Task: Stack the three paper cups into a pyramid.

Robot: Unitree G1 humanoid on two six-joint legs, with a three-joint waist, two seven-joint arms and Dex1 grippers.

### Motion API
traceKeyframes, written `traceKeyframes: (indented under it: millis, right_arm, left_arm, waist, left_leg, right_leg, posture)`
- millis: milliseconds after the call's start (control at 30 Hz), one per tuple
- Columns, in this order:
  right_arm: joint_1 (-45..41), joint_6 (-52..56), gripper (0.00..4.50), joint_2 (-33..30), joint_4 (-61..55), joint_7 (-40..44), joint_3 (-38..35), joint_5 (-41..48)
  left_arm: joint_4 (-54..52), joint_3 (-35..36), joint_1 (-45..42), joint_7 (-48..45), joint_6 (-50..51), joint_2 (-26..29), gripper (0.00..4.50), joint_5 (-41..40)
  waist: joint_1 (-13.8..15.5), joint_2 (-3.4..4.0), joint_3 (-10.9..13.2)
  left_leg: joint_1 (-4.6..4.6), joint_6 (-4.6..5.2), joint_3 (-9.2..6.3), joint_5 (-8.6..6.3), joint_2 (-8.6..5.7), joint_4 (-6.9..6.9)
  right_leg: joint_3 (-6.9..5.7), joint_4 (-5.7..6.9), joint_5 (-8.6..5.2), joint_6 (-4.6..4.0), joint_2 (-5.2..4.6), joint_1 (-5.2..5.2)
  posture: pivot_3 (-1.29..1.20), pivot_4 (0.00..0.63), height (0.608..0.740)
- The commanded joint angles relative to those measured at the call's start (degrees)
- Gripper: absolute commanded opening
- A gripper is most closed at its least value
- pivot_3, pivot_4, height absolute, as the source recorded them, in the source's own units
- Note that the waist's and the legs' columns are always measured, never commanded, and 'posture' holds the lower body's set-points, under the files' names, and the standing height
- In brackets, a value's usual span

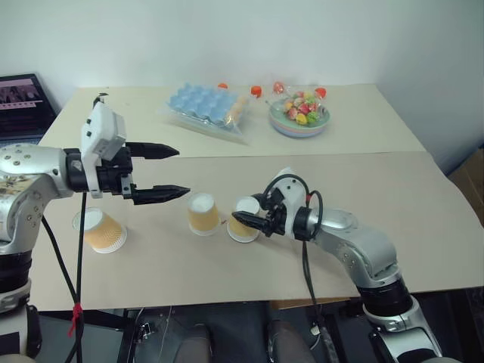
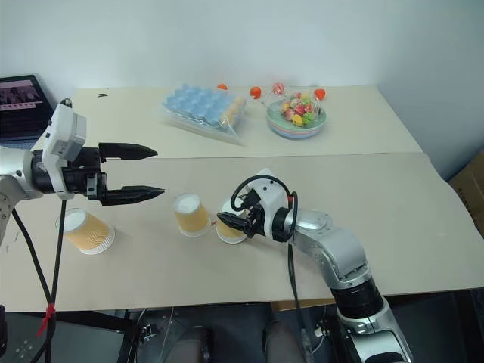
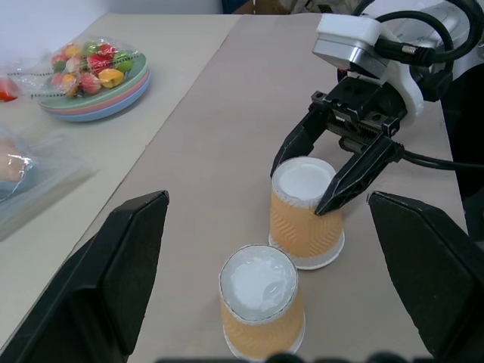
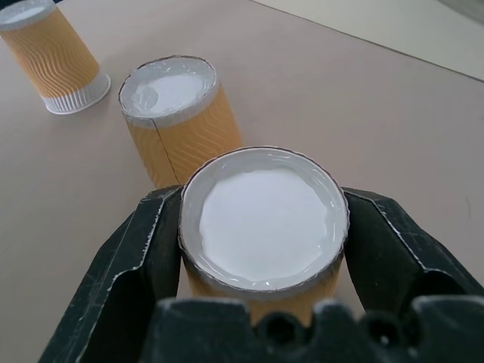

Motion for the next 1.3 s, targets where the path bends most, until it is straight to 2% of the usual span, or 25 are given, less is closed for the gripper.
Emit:
traceKeyframes:
  millis: [33,433,500,533,567,733,867,967,1133,1300]
  right_arm:
    - [-1.3,-2.6,2.87,1.4,0.2,0.3,0.8,-1.1]
    - [-2.2,-5.4,2.87,5.7,4.3,0.0,1.8,-4.4]
    - [-2.3,-5.5,3.83,5.8,4.3,0.6,2.0,-4.3]
    - [-2.3,-5.6,3.99,5.9,4.2,0.8,2.1,-4.4]
    - [-2.3,-5.6,4.42,5.8,4.1,1.0,2.2,-4.4]
    - [-2.2,-4.8,4.47,5.0,2.2,1.8,1.5,-3.8]
    - [-1.3,-0.2,4.47,2.5,-3.3,4.3,-1.4,1.3]
    - [-0.6,6.3,4.47,-0.4,-9.1,6.6,-9.9,11.4]
    - [-0.3,12.1,4.47,-8.6,-12.1,9.5,-21.2,21.8]
    - [-0.8,11.5,4.47,-19.0,-10.2,13.8,-26.7,24.0]
  left_arm:
    - [-1.3,1.5,-0.1,0.3,-0.6,0.1,4.50,-1.0]
    - [-2.7,1.4,0.0,1.7,-0.2,-0.1,4.50,-1.9]
    - [-2.7,1.2,-0.1,1.9,-0.2,-0.2,4.50,-1.9]
    - [-2.7,1.2,-0.2,1.9,-0.3,-0.3,4.50,-1.9]
    - [-2.7,1.1,-0.2,2.0,-0.3,-0.3,4.50,-2.0]
    - [-2.3,0.6,-0.5,2.1,-0.7,-0.6,4.50,-2.0]
    - [-2.1,0.0,-0.8,2.2,-1.0,-1.2,4.50,-1.8]
    - [-1.6,-0.6,-1.2,2.1,-1.4,-1.9,4.50,-1.6]
    - [-0.8,-1.0,-1.6,1.8,-1.8,-2.4,4.50,-1.3]
    - [0.1,0.2,-1.1,2.2,-1.8,-1.8,4.50,-1.1]
  waist:
    - [0.0,0.00,0.0]
    - [-0.1,0.00,0.0]
    - [-0.1,0.00,0.0]
    - [-0.1,0.00,0.0]
    - [-0.1,0.00,0.0]
    - [0.0,0.00,0.0]
    - [0.0,0.00,0.0]
    - [0.3,-0.01,0.0]
    - [0.2,-0.03,0.0]
    - [0.0,-0.03,0.0]
  left_leg:
    - [0.00,0.00,0.00,0.00,0.00,0.00]
    - [0.06,0.00,-0.01,0.00,0.01,0.00]
    - [0.06,0.00,-0.01,0.00,0.01,0.00]
    - [0.06,0.00,0.00,0.00,0.01,0.00]
    - [0.06,0.00,0.00,0.00,0.01,0.00]
    - [0.03,0.00,-0.01,0.00,0.00,-0.01]
    - [0.02,0.00,-0.03,0.00,0.01,-0.01]
    - [-0.01,0.00,-0.04,0.00,-0.01,0.00]
    - [0.05,0.00,-0.05,0.00,0.01,0.00]
    - [0.05,0.00,0.01,0.00,0.00,-0.01]
  right_leg:
    - [-0.01,0.01,0.00,0.00,0.00,0.00]
    - [-0.01,0.03,0.00,0.00,0.01,0.02]
    - [-0.01,0.03,0.00,0.00,0.00,0.03]
    - [0.00,0.03,0.00,0.00,0.01,0.02]
    - [-0.01,0.03,0.00,0.00,0.01,0.01]
    - [-0.01,0.01,0.00,0.00,0.00,0.01]
    - [-0.03,0.01,0.00,0.00,0.01,0.00]
    - [-0.03,0.00,0.00,0.00,-0.01,0.01]
    - [-0.05,-0.01,0.00,0.00,-0.01,0.07]
    - [0.00,-0.01,0.00,0.00,-0.01,0.04]
  posture:
    - [0.00,0.150,0.740]
    - [0.00,0.150,0.740]
    - [0.00,0.150,0.740]
    - [0.00,0.150,0.740]
    - [0.00,0.150,0.740]
    - [0.00,0.150,0.740]
    - [0.00,0.150,0.740]
    - [0.00,0.150,0.740]
    - [0.00,0.150,0.740]
    - [0.00,0.150,0.740]
